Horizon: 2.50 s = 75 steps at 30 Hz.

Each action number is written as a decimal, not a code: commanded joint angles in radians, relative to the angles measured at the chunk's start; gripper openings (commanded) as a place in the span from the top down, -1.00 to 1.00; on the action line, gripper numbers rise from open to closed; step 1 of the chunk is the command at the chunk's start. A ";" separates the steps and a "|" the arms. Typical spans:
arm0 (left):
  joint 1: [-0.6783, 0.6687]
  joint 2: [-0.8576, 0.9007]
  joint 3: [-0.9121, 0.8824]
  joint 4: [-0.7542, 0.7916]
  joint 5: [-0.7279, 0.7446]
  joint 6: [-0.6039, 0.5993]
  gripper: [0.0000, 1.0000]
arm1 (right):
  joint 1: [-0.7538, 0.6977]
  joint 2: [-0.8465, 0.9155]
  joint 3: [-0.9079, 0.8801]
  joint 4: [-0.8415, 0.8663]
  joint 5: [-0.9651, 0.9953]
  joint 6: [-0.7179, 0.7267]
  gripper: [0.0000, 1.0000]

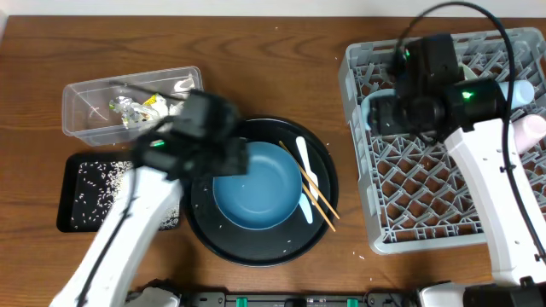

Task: Sort waste into correct bins and load items into the dishwasher rack
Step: 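Set the blue plate back on the black plate and release, then grasp the blue plate rim with the right gripper and lift, then carry the blue plate into the rack's right side and stand it upright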

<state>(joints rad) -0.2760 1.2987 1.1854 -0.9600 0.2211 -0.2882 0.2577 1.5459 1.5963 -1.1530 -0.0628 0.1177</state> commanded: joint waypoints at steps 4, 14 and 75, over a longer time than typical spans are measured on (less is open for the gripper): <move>0.279 -0.089 0.020 -0.114 -0.110 0.002 -0.54 | 0.138 0.025 -0.014 0.063 -0.099 -0.060 -0.44; 0.614 -0.085 0.011 -0.187 -0.105 -0.040 -0.64 | 0.315 0.231 -0.102 0.124 -0.116 0.084 -0.46; 0.618 -0.077 0.011 -0.188 -0.071 -0.047 -0.65 | -0.291 0.106 0.154 0.142 1.130 0.078 0.97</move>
<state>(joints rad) 0.3389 1.2167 1.1881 -1.1450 0.1299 -0.3187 -0.0059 1.6184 1.7531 -1.0260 0.9867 0.2153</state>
